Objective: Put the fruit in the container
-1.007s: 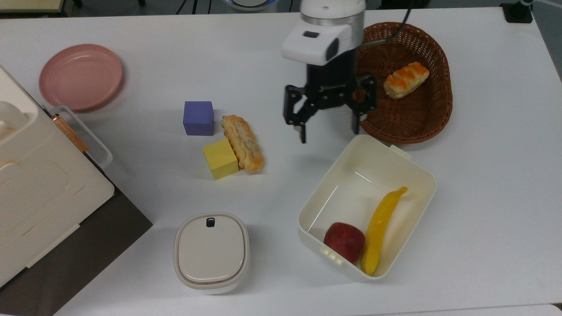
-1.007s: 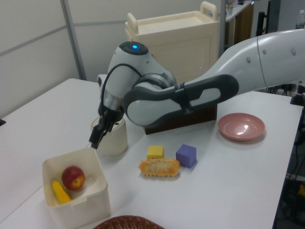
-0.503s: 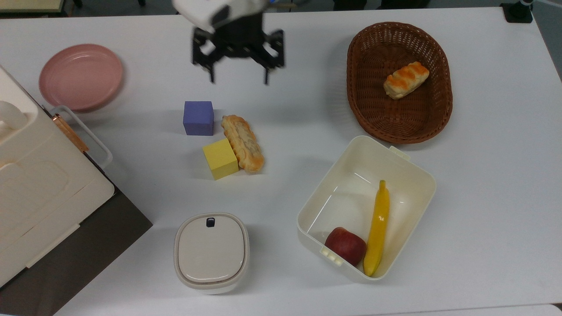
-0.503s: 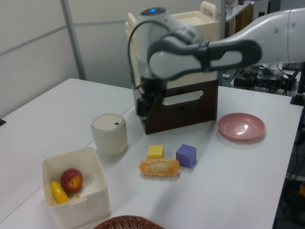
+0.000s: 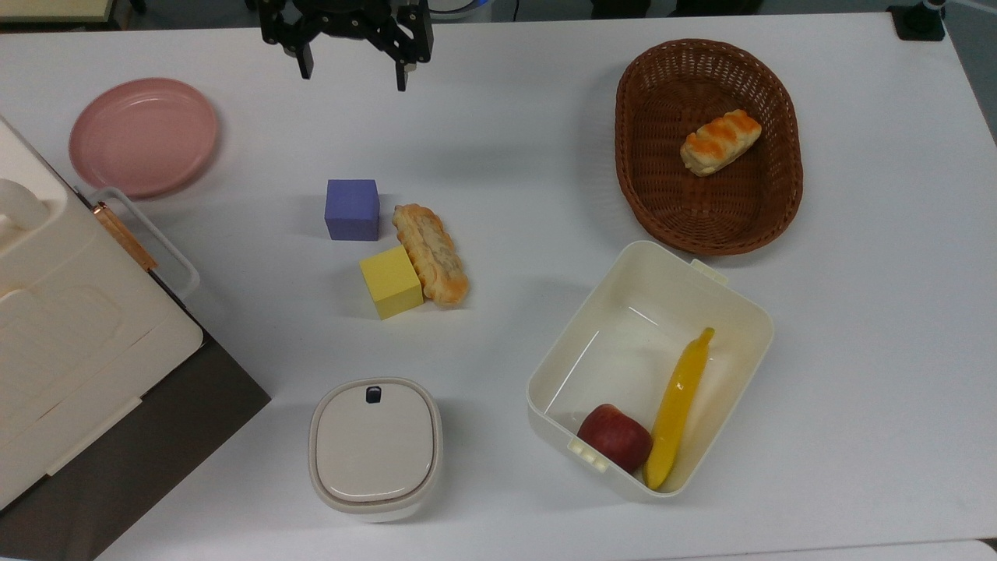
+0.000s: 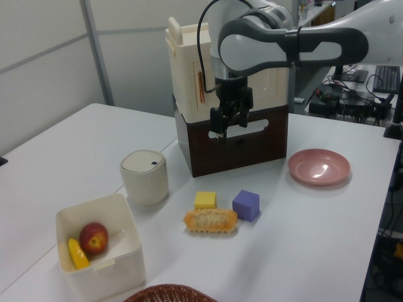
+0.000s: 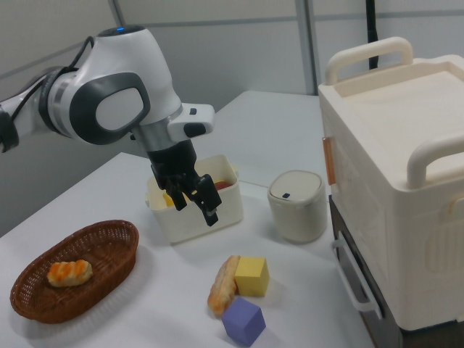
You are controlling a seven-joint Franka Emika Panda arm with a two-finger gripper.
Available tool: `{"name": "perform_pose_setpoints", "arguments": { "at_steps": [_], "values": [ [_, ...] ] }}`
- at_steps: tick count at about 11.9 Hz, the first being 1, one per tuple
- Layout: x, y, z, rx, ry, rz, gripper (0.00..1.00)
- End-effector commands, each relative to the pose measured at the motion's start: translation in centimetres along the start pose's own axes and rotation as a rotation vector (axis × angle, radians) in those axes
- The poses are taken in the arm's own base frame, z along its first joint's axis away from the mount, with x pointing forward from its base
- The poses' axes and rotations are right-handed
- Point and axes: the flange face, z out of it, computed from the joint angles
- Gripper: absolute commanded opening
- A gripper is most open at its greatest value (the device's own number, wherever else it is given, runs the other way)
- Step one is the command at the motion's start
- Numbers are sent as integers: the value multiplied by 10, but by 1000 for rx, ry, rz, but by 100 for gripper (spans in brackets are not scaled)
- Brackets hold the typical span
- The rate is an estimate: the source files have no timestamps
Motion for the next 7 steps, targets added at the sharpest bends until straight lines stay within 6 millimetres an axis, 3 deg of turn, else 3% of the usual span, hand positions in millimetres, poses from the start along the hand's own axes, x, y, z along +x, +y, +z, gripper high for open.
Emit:
{"name": "perform_pose_setpoints", "arguments": {
  "at_steps": [1,7],
  "values": [
    [-12,0,-12,12,1,-6,100],
    [-15,-19,-9,93,-25,-4,100]
  ]
}}
